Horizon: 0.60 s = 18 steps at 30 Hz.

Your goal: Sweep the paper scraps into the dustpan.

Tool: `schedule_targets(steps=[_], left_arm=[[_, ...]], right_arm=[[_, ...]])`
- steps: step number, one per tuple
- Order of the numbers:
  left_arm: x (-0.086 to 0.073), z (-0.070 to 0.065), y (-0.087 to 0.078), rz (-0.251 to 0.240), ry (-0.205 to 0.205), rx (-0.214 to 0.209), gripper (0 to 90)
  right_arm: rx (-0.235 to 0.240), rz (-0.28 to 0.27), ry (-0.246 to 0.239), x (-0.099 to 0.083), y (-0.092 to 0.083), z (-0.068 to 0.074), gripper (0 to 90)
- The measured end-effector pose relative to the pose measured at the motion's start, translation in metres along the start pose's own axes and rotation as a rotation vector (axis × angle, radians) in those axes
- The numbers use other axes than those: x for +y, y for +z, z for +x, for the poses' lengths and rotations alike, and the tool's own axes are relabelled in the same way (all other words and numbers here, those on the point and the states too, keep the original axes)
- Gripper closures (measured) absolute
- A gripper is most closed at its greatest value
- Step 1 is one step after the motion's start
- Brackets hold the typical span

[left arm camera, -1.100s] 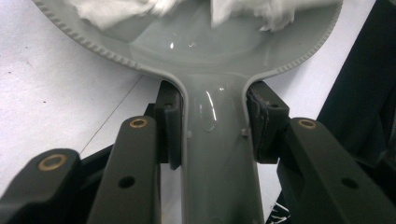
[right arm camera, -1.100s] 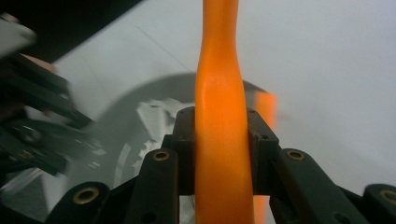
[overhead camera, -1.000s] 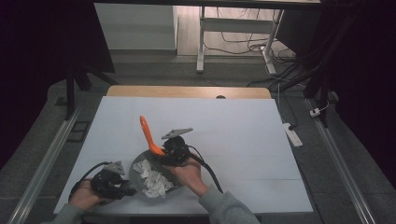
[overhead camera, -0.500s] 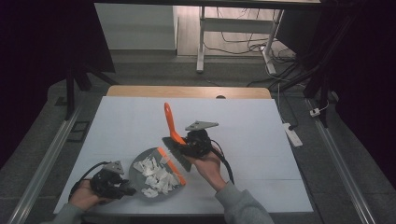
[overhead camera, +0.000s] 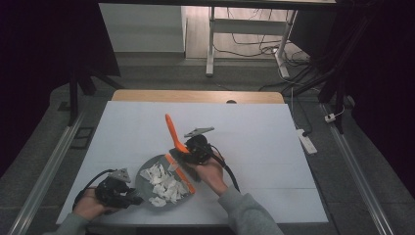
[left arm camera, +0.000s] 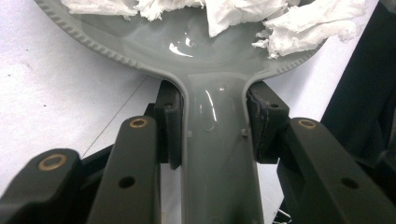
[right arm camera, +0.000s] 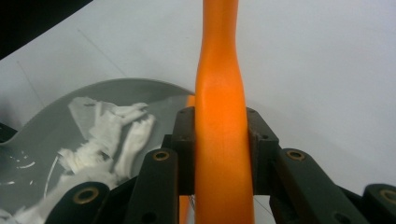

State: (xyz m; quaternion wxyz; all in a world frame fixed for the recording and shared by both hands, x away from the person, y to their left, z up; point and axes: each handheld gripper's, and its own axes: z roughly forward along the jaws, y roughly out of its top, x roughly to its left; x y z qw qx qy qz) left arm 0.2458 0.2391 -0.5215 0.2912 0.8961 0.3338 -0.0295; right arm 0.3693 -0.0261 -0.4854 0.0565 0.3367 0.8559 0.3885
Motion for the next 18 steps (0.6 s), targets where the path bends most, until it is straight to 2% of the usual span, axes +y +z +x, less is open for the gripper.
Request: schedule_targets(steps=[6, 10, 13, 18], left_arm=[[0.000, 0.000, 0.001, 0.004, 0.000, 0.000, 61.8], [0.000, 0.001, 0.001, 0.000, -0.004, 0.000, 61.8], [0.000, 0.000, 0.001, -0.003, -0.004, 0.001, 61.7], [0.000, 0.001, 0.001, -0.005, -0.003, 0.003, 61.7]], right_arm=[[0.056, 0.005, -0.034, 0.010, 0.015, 0.023, 70.4], [0.162, -0.014, -0.031, 0.014, 0.012, 0.037, 70.4], [0.178, -0.055, -0.044, 0.016, 0.004, 0.041, 70.3], [0.135, -0.132, -0.016, 0.020, -0.015, 0.027, 70.4]])
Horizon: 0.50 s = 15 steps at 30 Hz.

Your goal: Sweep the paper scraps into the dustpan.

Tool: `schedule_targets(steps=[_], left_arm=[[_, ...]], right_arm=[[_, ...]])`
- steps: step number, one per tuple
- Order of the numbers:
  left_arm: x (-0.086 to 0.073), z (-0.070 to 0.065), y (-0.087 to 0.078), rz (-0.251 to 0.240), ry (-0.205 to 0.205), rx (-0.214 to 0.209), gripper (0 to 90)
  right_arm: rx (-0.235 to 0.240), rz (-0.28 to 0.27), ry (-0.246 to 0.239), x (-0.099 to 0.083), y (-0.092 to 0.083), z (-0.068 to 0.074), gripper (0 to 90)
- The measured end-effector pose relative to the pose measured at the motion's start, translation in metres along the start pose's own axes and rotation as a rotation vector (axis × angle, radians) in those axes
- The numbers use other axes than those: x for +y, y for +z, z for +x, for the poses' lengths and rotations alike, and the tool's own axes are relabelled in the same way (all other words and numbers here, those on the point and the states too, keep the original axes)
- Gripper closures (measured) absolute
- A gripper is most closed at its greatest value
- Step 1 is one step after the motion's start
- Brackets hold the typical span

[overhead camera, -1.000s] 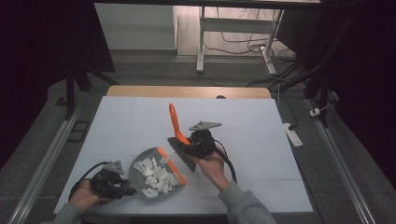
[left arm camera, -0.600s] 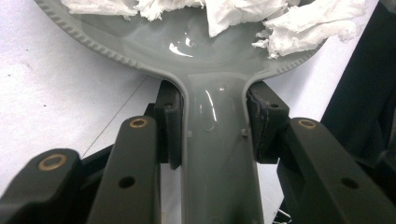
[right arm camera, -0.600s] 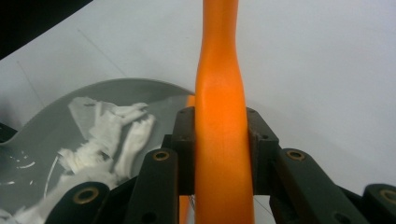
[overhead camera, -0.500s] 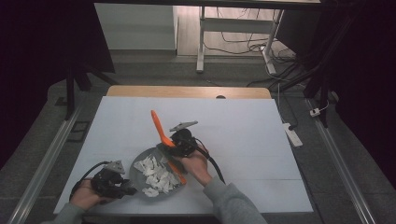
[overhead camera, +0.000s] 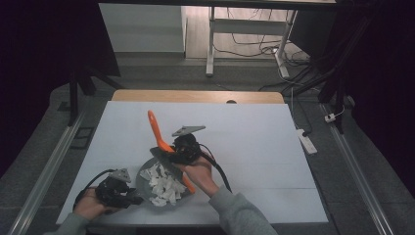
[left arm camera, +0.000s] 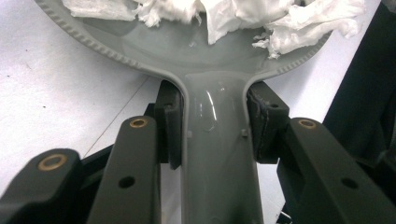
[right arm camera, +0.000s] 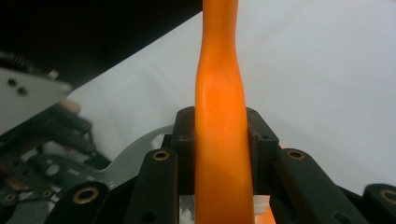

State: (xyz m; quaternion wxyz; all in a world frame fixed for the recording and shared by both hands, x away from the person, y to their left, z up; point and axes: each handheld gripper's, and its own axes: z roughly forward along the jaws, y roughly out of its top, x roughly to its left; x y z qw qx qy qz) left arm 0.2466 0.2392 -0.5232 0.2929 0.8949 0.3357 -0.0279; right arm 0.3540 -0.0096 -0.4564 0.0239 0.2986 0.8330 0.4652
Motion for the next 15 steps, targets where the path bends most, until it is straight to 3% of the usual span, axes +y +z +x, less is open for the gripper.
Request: schedule_targets(steps=[6, 15], left_arm=[[-0.001, 0.001, 0.000, -0.012, 0.000, -0.006, 61.7], [-0.003, 0.002, 0.000, -0.041, -0.001, -0.011, 61.8]], right_arm=[[-0.044, -0.039, 0.021, 0.000, -0.018, -0.016, 70.3], [-0.069, -0.051, 0.034, -0.008, -0.027, -0.026, 70.4]])
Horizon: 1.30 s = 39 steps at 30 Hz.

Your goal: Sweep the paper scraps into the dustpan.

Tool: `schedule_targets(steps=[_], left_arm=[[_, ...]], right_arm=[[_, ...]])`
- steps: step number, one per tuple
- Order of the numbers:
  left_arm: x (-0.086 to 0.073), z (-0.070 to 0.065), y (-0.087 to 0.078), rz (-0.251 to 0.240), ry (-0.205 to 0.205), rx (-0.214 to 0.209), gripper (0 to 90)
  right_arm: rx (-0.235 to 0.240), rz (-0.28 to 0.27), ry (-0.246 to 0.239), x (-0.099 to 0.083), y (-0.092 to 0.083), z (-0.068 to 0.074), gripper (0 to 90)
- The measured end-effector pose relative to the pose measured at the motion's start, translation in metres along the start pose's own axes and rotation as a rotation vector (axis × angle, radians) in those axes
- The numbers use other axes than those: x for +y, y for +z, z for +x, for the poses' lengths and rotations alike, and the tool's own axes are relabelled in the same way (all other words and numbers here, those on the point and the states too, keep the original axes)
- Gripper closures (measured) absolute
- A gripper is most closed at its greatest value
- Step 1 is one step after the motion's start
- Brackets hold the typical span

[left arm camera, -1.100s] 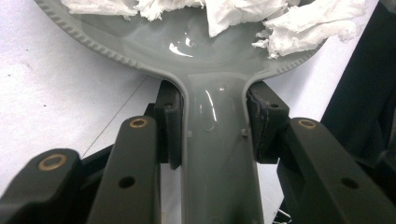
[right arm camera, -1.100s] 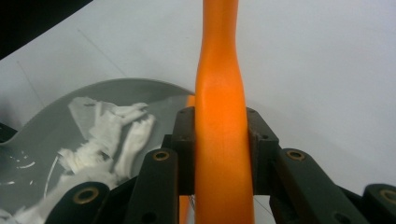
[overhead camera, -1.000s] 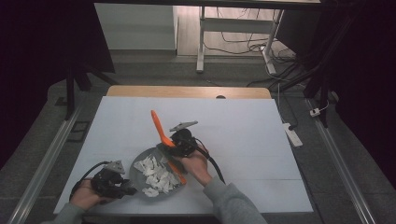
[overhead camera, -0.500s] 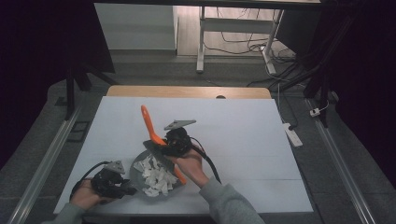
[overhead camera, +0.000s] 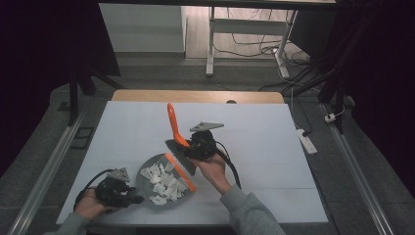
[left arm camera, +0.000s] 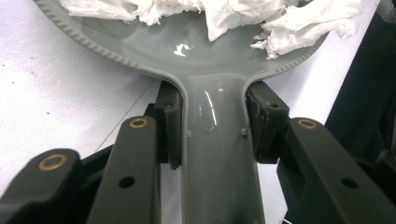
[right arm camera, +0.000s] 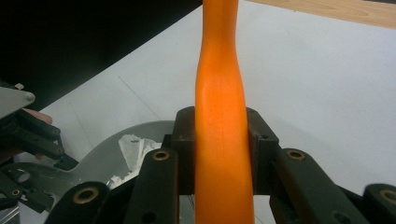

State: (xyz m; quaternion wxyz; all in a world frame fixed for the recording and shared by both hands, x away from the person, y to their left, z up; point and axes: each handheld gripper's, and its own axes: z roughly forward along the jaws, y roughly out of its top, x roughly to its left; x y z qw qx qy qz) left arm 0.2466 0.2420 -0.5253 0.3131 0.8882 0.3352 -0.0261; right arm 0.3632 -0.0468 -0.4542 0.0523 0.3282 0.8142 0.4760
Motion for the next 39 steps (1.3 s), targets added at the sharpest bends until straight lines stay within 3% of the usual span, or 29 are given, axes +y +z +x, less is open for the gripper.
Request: schedule_targets(steps=[17, 30, 39], left_arm=[[-0.001, 0.001, -0.009, -0.097, -0.015, 0.047, 61.8], [0.000, 0.003, -0.015, -0.161, -0.082, 0.095, 61.8], [0.000, 0.003, -0.018, -0.192, -0.139, 0.120, 61.8]], right_arm=[[-0.038, -0.054, 0.018, -0.006, -0.039, -0.022, 70.4], [-0.069, -0.076, 0.045, -0.023, -0.072, -0.045, 70.3], [-0.071, -0.077, 0.037, -0.035, -0.091, -0.054, 70.3]])
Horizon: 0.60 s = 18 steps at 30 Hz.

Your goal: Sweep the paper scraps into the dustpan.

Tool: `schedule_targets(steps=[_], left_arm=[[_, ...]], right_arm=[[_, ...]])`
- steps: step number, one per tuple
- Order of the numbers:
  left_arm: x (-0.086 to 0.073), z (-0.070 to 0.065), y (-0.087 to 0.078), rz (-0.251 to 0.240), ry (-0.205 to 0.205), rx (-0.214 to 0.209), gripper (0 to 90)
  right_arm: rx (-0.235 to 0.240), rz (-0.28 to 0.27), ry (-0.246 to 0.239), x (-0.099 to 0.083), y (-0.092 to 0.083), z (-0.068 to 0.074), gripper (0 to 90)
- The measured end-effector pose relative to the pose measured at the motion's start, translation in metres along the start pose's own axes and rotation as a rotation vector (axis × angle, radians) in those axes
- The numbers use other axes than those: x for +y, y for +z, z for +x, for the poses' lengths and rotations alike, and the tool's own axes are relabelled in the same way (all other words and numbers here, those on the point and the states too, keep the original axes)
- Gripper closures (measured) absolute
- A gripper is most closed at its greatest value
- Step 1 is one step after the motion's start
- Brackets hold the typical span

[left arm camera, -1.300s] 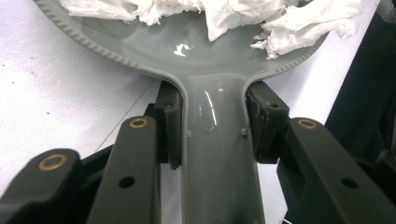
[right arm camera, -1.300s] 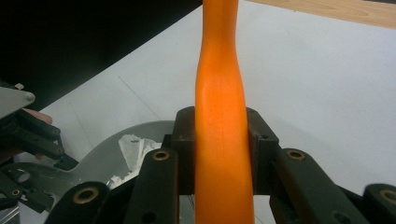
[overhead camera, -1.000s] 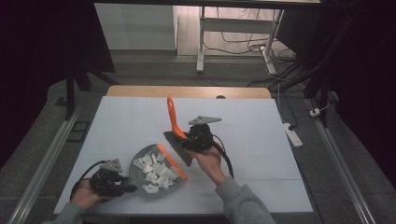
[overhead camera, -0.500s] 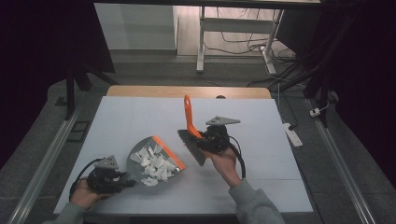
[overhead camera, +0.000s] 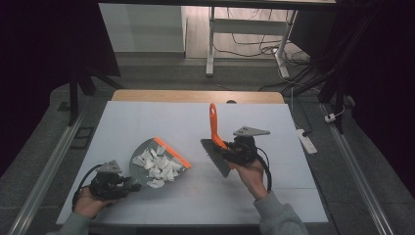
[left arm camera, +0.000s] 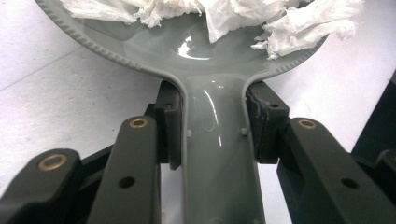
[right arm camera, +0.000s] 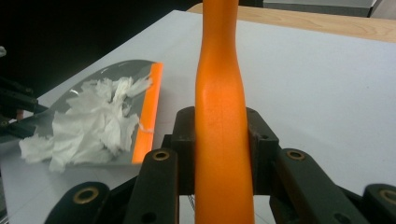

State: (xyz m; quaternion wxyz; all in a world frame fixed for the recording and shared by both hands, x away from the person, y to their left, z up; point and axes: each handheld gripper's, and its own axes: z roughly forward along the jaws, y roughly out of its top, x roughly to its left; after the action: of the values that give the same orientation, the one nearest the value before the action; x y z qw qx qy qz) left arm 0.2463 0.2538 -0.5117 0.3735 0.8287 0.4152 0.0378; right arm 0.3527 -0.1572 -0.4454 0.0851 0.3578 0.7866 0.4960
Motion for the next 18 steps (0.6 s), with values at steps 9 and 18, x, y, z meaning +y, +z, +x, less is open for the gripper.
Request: schedule_targets(steps=[9, 18], left_arm=[[0.003, -0.003, -0.005, -0.049, -0.039, 0.041, 61.7], [0.004, -0.004, -0.007, -0.077, -0.068, 0.061, 61.8]], right_arm=[[0.012, 0.006, -0.017, -0.009, -0.015, -0.007, 70.4], [0.003, 0.008, -0.018, -0.021, -0.036, -0.018, 70.3]])
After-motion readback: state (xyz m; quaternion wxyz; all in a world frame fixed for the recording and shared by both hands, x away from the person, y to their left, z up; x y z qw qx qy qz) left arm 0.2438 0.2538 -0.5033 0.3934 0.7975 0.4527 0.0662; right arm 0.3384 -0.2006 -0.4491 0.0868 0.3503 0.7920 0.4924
